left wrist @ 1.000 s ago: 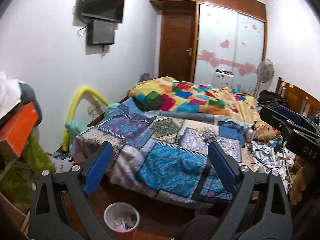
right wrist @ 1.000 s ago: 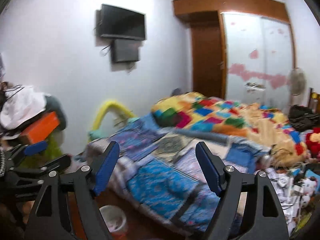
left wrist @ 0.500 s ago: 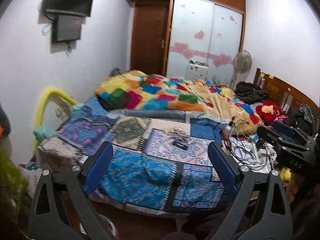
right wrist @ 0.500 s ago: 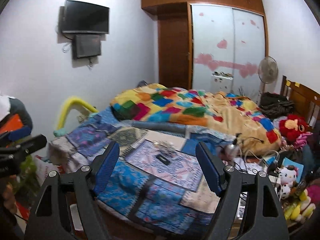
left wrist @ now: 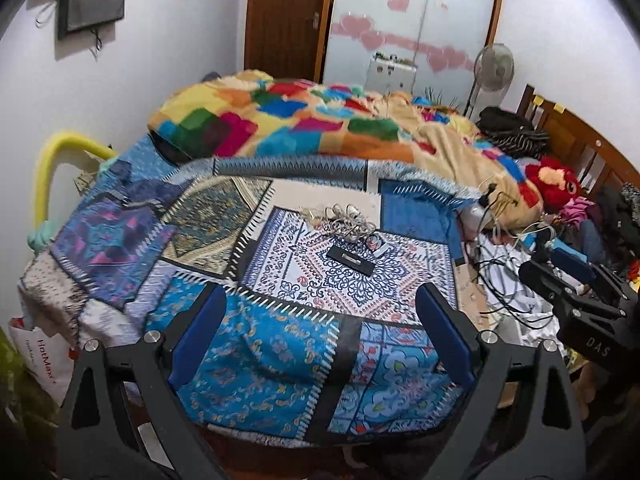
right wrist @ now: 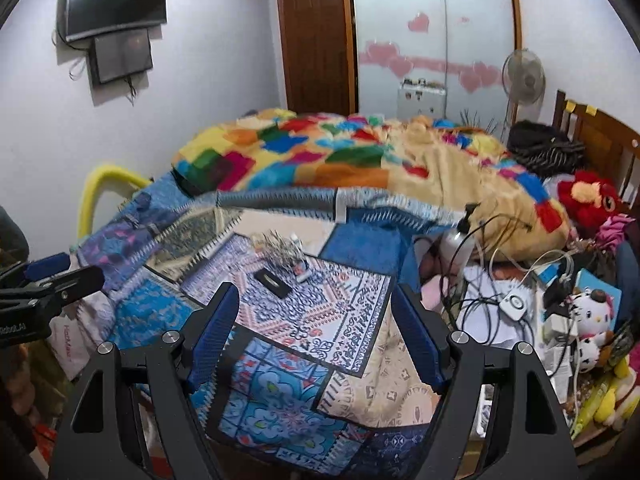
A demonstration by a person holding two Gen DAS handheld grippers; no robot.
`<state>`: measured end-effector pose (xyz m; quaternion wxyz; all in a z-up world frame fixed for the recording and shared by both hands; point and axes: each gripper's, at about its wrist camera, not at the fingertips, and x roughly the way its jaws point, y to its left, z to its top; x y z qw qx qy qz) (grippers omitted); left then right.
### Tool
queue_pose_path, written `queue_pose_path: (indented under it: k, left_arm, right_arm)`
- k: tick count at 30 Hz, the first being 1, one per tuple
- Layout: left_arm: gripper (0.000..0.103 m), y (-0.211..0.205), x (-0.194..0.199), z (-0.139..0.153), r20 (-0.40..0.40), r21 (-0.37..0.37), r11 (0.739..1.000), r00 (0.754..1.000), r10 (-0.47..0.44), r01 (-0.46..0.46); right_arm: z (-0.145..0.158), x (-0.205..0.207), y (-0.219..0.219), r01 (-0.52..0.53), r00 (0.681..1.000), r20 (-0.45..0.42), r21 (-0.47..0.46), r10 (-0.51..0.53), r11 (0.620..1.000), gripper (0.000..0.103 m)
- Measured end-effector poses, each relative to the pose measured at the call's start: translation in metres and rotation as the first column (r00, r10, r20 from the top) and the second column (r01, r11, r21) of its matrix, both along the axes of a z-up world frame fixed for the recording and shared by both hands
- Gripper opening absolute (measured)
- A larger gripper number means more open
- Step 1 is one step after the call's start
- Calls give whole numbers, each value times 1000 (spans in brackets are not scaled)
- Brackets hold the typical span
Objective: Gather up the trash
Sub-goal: 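Move both open tools back over the bed toward the black case, then grasp the black rectangular case with the left tool while the right tool grasps the white tube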
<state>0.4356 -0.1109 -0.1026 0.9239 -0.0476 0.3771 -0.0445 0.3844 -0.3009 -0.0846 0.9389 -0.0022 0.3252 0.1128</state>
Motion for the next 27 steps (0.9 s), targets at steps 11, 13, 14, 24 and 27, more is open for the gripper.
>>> queue_pose_path:
  k: [11,13,14,24,27]
  left_arm:
    - [96,0,94,-89,-129,-6,1000,992,15,-16]
    - [96,-1,108,-104,-149,7,1000,989,18,-17]
    - [96,-1,113,-110,-154,9,1000,988,20,-19]
    - [90,-15,150,-145,-187,-20,1000,982,-5,2]
    - [90,-27,160,-151,-199,-47,999,980,-12,3]
  right_arm:
    - [-83,109,4,-47,982,-182,59,57,997,69]
    - [-98,131,8,-62,973,-220,68,75,996,56]
    - [-106,142,11,-71,964,-251,76,88,995,51]
    - [-145,188,40,-181,924,-320,113,209,977,15]
    - [-149,186,38,-194,923,-309,146,231,970,7]
